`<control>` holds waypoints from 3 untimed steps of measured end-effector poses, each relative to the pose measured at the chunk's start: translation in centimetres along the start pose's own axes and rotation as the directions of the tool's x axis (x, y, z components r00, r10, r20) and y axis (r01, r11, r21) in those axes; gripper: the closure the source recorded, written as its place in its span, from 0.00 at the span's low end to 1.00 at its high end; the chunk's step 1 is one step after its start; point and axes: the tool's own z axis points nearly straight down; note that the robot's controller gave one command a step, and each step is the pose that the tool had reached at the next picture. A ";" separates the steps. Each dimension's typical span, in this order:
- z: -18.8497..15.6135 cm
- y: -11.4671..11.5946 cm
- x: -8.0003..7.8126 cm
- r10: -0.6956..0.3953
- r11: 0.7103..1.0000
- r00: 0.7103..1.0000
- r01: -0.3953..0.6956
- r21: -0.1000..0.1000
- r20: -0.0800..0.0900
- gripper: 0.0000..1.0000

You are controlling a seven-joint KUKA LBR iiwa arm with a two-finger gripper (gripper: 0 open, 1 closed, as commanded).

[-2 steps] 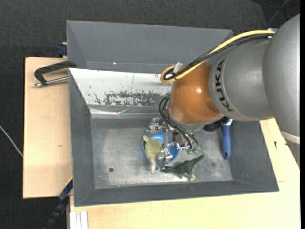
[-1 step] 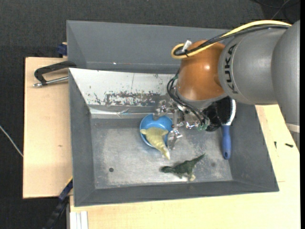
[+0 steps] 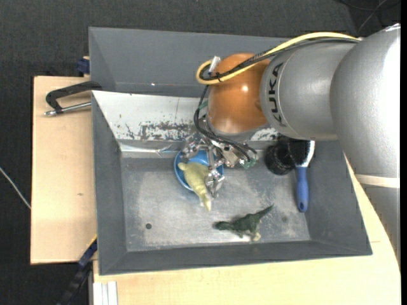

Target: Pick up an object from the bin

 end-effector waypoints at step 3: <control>-2.2 2.1 2.9 -0.289 0.957 0.957 0.289 -0.003 0.011 1.00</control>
Offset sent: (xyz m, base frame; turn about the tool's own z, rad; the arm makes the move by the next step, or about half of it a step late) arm -0.0412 0.0021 -0.0086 -0.2982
